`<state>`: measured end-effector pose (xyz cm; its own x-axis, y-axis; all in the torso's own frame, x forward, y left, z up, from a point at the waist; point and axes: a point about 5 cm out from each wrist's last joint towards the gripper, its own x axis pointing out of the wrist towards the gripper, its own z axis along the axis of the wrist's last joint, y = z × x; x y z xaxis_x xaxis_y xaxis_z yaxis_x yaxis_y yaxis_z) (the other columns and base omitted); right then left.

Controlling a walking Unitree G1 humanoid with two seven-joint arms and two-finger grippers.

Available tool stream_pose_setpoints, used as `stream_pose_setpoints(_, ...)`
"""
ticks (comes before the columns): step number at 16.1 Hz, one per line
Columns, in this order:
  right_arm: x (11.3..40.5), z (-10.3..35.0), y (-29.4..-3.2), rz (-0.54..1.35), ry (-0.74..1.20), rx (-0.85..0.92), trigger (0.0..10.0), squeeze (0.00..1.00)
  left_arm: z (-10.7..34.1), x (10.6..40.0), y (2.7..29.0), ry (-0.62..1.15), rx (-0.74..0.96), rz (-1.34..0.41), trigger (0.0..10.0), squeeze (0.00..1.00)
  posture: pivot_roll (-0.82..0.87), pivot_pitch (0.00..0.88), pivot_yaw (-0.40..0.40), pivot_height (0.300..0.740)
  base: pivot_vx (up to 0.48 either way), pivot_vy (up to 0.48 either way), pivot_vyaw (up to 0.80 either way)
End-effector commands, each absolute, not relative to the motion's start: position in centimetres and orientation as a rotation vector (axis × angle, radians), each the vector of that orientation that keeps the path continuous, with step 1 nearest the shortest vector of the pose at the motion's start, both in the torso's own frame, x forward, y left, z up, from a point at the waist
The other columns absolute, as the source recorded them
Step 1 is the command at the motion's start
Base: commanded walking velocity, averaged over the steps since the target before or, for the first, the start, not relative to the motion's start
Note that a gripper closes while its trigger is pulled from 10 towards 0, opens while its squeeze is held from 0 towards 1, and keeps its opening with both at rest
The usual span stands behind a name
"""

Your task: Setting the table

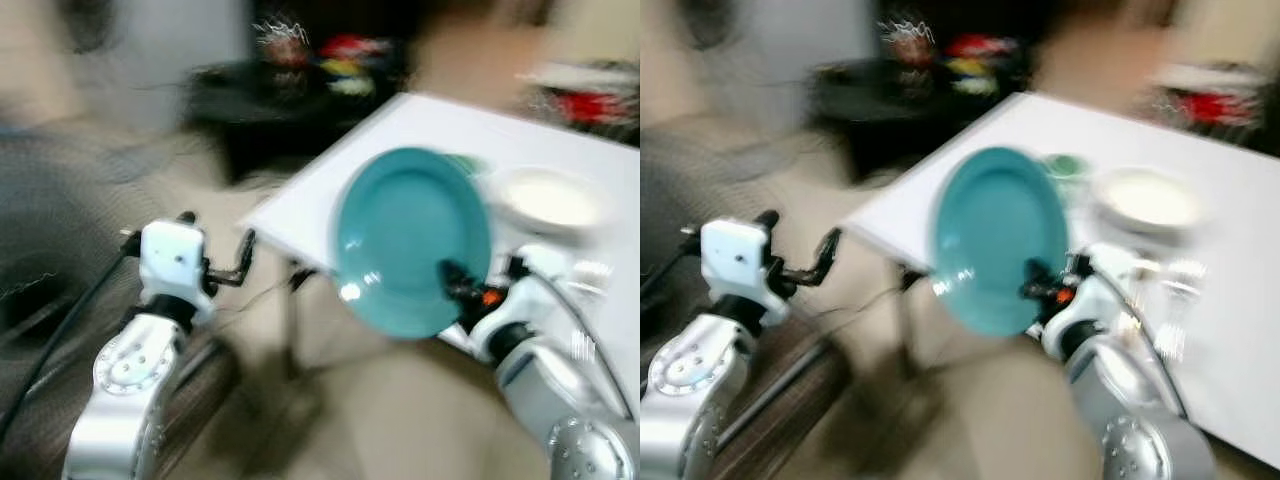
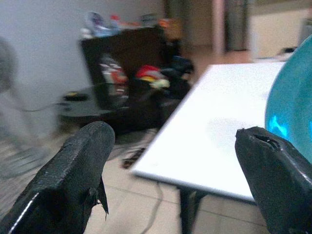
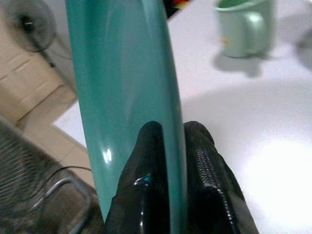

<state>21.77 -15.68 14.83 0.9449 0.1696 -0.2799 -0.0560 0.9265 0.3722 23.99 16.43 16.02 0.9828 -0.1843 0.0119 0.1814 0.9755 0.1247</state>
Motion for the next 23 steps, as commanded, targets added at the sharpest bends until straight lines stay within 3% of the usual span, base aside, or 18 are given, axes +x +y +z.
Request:
stream_pose_setpoints(1,21.7,15.9,-16.2,0.101,0.263,0.353,10.0,0.00,16.7,24.1,15.7,-0.054,0.115,-0.218,10.0,0.00,-0.02,0.000,0.040,0.740,0.442,0.000,-0.80)
stream_pose_setpoints(5,21.8,17.3,-15.0,0.194,0.188,0.405,10.0,0.00,16.8,24.2,15.6,-0.063,0.108,-0.240,10.0,0.00,-0.02,0.000,0.050,0.740,0.190,0.000,-0.35)
stream_pose_setpoints(10,21.7,17.8,-14.7,0.212,0.164,0.428,10.0,0.00,16.8,24.9,15.7,-0.060,0.156,-0.228,10.0,0.00,-0.02,0.000,0.060,0.740,0.000,0.414,-0.64)
stream_pose_setpoints(16,22.0,17.6,-14.6,0.213,0.175,0.468,10.0,0.00,17.1,25.3,15.8,-0.057,0.154,-0.239,10.0,0.00,-0.02,0.000,0.069,0.740,0.000,-0.305,-0.53)
stream_pose_setpoints(22,22.8,15.4,-13.6,0.273,0.397,0.607,10.0,0.00,16.7,22.7,14.5,0.050,0.156,-0.569,10.0,0.00,-0.01,0.000,0.061,0.740,0.000,0.000,0.00)
stream_pose_setpoints(23,23.5,14.5,-13.1,0.317,0.476,0.662,10.0,0.00,16.3,21.6,14.1,0.123,0.107,-0.704,10.0,0.00,-0.01,0.000,0.060,0.740,0.000,0.000,0.00)
